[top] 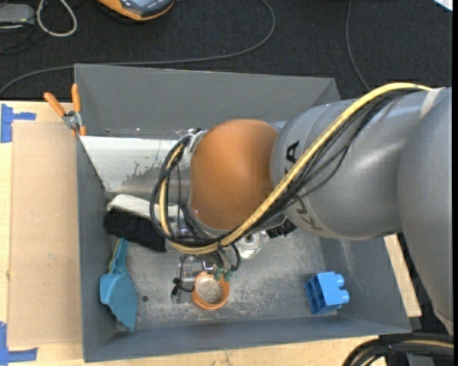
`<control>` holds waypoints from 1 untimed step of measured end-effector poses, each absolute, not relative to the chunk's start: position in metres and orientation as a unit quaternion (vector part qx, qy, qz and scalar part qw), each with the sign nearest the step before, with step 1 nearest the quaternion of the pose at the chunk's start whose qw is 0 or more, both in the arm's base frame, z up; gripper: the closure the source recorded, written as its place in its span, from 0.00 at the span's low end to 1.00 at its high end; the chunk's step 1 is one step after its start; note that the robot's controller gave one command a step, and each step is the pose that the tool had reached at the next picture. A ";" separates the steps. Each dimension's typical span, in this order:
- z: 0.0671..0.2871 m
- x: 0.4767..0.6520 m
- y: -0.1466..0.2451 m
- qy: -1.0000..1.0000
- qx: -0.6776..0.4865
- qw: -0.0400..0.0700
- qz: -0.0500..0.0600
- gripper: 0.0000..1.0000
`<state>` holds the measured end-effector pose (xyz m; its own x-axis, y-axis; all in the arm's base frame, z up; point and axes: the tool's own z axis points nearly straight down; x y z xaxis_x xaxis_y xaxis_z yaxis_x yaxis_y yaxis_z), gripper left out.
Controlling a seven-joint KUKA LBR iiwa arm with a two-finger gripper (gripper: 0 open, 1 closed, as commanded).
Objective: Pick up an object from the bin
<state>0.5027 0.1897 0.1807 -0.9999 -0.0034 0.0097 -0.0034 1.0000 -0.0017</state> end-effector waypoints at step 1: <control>0.185 0.505 0.188 -1.000 -0.001 0.001 0.000 0.00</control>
Offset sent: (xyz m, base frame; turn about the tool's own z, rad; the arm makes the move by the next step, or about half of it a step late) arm 0.0089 -0.1154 -0.0212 0.0368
